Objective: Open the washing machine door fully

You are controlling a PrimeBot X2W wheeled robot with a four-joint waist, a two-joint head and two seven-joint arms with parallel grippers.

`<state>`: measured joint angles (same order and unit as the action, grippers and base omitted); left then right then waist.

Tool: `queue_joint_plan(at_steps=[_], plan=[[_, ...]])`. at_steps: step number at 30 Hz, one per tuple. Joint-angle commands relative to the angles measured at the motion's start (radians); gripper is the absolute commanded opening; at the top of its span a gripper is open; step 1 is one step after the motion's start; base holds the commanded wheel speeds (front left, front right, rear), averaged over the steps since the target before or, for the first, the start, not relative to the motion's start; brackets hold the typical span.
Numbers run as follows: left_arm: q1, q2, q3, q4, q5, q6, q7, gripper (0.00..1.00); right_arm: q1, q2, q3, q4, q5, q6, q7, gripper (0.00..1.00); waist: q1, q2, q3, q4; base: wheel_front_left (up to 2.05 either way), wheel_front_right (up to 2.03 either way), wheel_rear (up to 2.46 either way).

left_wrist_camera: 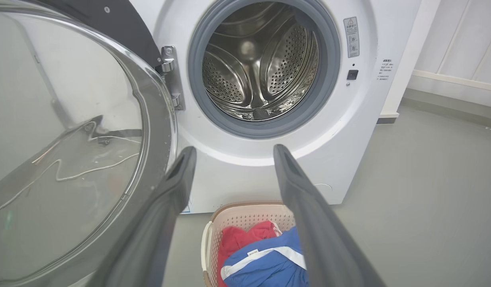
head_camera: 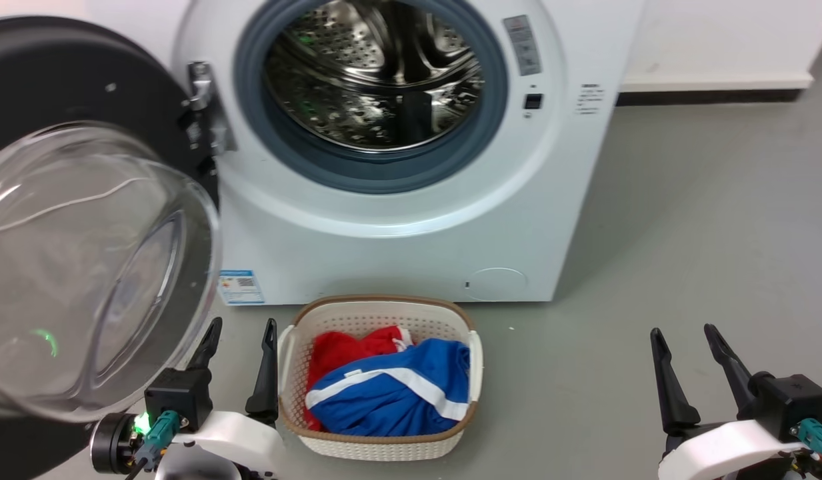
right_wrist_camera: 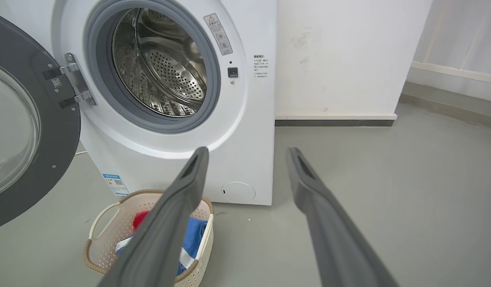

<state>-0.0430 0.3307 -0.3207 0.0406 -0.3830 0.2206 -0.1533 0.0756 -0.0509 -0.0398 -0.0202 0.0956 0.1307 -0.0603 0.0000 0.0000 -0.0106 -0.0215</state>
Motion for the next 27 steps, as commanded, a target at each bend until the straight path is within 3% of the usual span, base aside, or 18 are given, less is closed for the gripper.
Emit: queue_joint_plan(at_steps=[1, 10, 27], plan=[[-0.007, -0.003, 0.0, 0.003, -0.005, 0.001, -0.005, 1.0, -0.01, 0.001, 0.001, -0.004, 0.0, 0.0, 0.002, 1.0, 0.0, 0.0, 0.003, -0.025, 0.0, 0.0, 0.0], [0.001, -0.01, -0.003, 0.012, -0.01, 0.013, -0.011, 1.0, -0.014, 0.001, 0.001, -0.003, -0.001, 0.0, 0.005, 1.0, 0.0, 0.0, 0.003, -0.061, 0.0, 0.0, 0.0], [0.034, -0.007, 0.001, 0.005, -0.022, 0.035, -0.019, 1.0, -0.022, 0.001, 0.027, 0.006, 0.002, 0.0, -0.003, 1.0, 0.0, 0.0, 0.003, -0.032, 0.0, 0.0, 0.0]])
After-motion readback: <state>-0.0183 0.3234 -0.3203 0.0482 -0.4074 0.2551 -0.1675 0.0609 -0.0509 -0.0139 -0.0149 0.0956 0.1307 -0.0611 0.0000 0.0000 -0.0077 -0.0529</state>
